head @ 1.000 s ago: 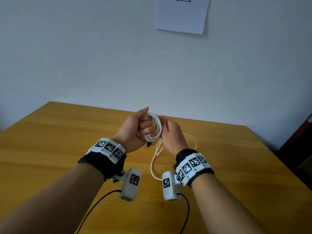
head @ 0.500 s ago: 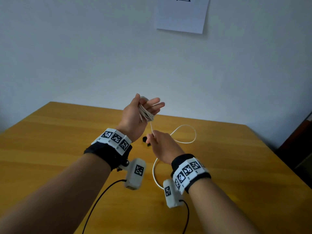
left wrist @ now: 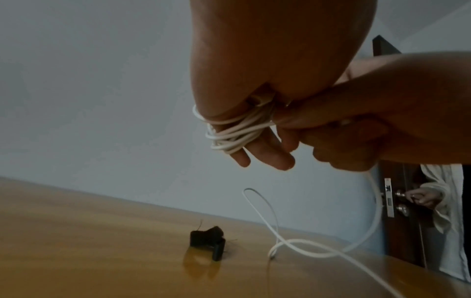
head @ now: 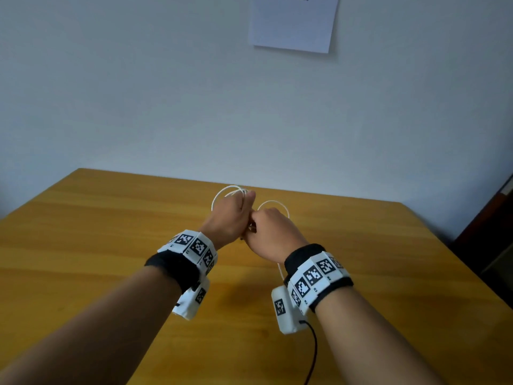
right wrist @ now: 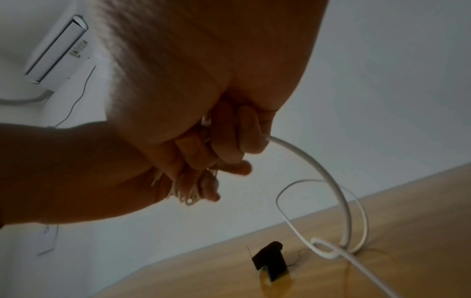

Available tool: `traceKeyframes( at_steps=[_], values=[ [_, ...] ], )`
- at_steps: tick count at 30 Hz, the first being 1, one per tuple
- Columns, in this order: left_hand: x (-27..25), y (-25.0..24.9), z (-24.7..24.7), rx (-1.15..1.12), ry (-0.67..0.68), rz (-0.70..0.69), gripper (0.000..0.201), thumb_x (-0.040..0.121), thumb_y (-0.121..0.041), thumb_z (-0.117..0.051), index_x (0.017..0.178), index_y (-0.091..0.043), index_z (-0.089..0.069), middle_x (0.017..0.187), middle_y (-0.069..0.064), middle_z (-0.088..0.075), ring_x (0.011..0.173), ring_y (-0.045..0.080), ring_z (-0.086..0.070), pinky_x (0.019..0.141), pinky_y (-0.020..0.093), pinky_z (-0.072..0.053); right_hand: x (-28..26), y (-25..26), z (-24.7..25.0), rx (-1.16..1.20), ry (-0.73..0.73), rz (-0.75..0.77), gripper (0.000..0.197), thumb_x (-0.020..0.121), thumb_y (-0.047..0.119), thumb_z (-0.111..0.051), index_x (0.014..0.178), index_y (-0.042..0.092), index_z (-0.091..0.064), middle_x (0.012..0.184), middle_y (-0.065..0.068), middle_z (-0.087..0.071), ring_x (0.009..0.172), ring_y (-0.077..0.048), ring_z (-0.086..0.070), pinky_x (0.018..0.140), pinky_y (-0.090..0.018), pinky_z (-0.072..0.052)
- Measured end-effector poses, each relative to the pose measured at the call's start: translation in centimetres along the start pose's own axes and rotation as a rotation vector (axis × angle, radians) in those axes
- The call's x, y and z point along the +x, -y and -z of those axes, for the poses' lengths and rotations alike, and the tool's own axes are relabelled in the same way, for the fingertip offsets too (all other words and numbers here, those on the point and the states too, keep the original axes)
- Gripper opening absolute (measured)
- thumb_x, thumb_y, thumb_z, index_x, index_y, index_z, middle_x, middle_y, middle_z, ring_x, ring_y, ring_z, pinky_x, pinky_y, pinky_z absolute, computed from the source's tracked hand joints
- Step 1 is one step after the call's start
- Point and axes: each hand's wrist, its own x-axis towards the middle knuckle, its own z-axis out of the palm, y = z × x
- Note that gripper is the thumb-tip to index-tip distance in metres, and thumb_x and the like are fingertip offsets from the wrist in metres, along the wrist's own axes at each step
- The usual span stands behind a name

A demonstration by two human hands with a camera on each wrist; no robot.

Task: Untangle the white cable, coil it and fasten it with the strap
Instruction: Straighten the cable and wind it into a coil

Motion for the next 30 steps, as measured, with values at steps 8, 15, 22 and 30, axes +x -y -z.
traceKeyframes(
  at_steps=[8,15,22,30],
  values=[
    [-0.7,0.4,-0.1,0.126,0.113,0.029,0.051,0.107,-0.038,-0.029,0.064,-0.013,-0.042,0.058,0.003,-0.050,0.053,0.017,-0.044,0.055,0.031,-0.030,-0.5,-0.4,0.8,-0.025,0.024,-0.078,0.028,0.087,0.037,-0.064,0.069,0.017,-0.067,0.065,0.003,-0.062,0.058,-0.014,-0.053,0.057,-0.030,-0.040],
    [-1.3,0.9,-0.2,0.070,0.220,0.116,0.052,0.106,-0.042,-0.030,0.067,-0.011,-0.044,0.062,0.003,-0.047,0.053,0.017,-0.039,0.052,0.032,-0.028,-0.4,-1.1,1.5,-0.006,-0.027,-0.025,0.029,0.089,0.040,-0.062,0.074,0.017,-0.070,0.068,0.000,-0.070,0.065,-0.024,-0.063,0.059,-0.033,-0.047],
    [-1.1,1.2,-0.1,-0.269,0.337,0.264,0.065,0.101,-0.059,-0.029,0.049,-0.019,-0.033,0.047,0.002,-0.031,0.043,0.017,-0.024,0.048,0.027,-0.023,-0.2,-2.4,1.7,0.050,-0.142,-0.018,0.034,0.093,0.029,-0.056,0.059,0.023,-0.052,0.054,0.006,-0.053,0.053,-0.017,-0.047,0.056,-0.032,-0.040],
    [-1.5,-0.6,0.5,-0.722,0.500,0.396,0.059,0.102,-0.056,-0.031,0.054,-0.023,-0.025,0.046,-0.003,-0.015,0.043,0.013,-0.010,0.048,0.028,-0.010,-0.2,-3.4,1.5,0.186,-0.216,-0.054,0.048,0.103,0.039,-0.050,0.062,0.016,-0.046,0.054,0.003,-0.050,0.053,-0.020,-0.044,0.056,-0.034,-0.033]
  ],
)
